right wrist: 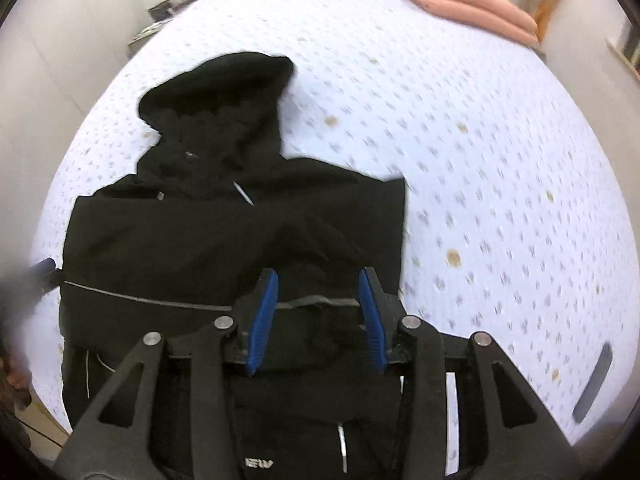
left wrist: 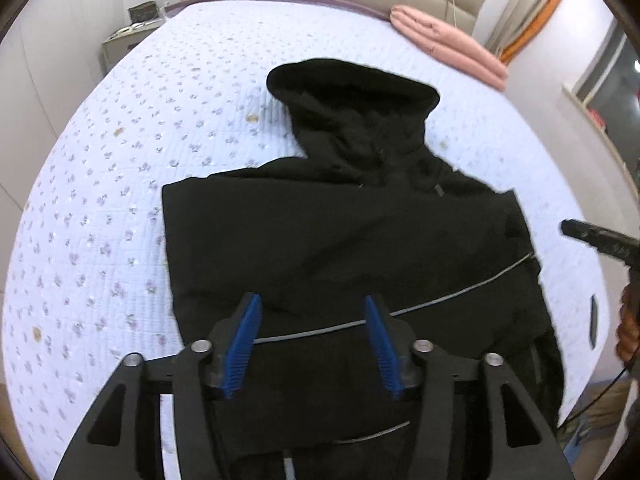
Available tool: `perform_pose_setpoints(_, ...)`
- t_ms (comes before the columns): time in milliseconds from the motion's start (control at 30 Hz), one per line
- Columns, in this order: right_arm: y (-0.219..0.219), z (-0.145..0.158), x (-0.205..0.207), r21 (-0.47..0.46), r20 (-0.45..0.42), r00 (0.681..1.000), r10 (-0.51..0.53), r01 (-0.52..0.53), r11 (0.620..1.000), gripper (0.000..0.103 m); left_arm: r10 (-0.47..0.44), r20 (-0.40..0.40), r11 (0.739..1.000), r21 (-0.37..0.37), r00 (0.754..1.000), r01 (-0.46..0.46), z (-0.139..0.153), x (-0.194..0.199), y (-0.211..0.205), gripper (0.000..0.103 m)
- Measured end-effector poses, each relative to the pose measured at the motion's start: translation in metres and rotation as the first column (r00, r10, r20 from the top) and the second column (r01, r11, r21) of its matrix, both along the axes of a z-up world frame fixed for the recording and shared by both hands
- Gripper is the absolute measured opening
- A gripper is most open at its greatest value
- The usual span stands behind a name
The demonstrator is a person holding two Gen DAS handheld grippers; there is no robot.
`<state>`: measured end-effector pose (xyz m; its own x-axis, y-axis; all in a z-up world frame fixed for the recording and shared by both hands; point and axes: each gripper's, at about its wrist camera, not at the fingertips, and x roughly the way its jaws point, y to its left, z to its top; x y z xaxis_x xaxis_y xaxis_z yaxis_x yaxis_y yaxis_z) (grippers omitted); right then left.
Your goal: Fold large clothes
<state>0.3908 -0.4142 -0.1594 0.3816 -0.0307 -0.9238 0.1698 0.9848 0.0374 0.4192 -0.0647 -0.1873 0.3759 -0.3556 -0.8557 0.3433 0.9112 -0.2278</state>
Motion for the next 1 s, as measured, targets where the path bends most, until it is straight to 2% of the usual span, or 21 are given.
perform_pose_setpoints(100,0.006,-0.036,0.012,-0.006,-0.069,0.997,0.032,-0.032,0.999,0.037,0.019,-0.008,0.999,0.034,1.0,-0.018,-0.015,0.001,-0.009,0.057)
perform_pose_setpoints(167,0.01,-0.07,0.018,-0.037,-0.159,0.987,0.011,-0.017,0.999,0.036,0.039,-0.027,0.997,0.067,0.999,-0.037,-0.036,0.005,-0.011,0.057)
perform_pose_setpoints(233,0.007,-0.1,0.025,-0.051,-0.225,0.974,-0.02,0.009,0.999,0.034,0.064,-0.045,0.99,0.131,0.997,-0.057,-0.057,0.008,-0.01,0.057)
perform_pose_setpoints(267,0.001,-0.106,0.021,-0.016,-0.209,0.978,-0.022,0.019,1.0,0.034,0.06,-0.039,0.988,0.145,0.997,-0.053,-0.065,0.008,-0.008,0.057)
perform_pose_setpoints(433,-0.008,-0.097,0.021,0.024,-0.223,0.975,0.005,0.001,1.0,0.033,0.047,-0.035,0.977,0.208,0.998,-0.039,-0.056,0.011,-0.019,0.057)
perform_pose_setpoints(467,-0.013,-0.093,0.022,0.057,-0.231,0.973,0.015,-0.002,0.998,0.033,0.055,-0.036,0.978,0.205,0.998,-0.047,-0.05,0.013,-0.019,0.057)
perform_pose_setpoints(567,-0.025,-0.064,0.026,0.139,-0.189,0.981,0.039,-0.012,0.99,0.033,0.086,-0.017,0.988,0.131,0.996,-0.083,-0.021,0.023,-0.013,0.057)
perform_pose_setpoints(633,-0.034,-0.044,0.034,0.145,-0.147,0.988,0.046,-0.024,0.989,0.033,0.093,0.015,0.989,0.11,0.996,-0.094,-0.002,0.036,-0.011,0.057)
perform_pose_setpoints(733,-0.043,-0.014,0.061,0.156,-0.07,0.996,0.057,-0.045,0.987,0.034,0.09,0.077,0.99,0.098,0.993,-0.098,0.016,0.067,-0.019,0.057)
perform_pose_setpoints(800,-0.047,-0.003,0.088,0.164,-0.02,0.998,0.066,-0.062,0.984,0.034,0.087,0.125,0.987,0.12,0.988,-0.102,0.025,0.094,-0.031,0.057)
perform_pose_setpoints(933,-0.053,-0.002,0.14,0.147,0.043,0.997,0.061,-0.067,0.987,0.035,0.108,0.185,0.982,0.134,0.977,-0.134,0.03,0.154,-0.053,0.057)
perform_pose_setpoints(1000,-0.056,-0.005,0.168,0.166,0.056,0.997,0.05,-0.059,0.984,0.035,0.118,0.183,0.98,0.135,0.976,-0.144,0.024,0.181,-0.059,0.057)
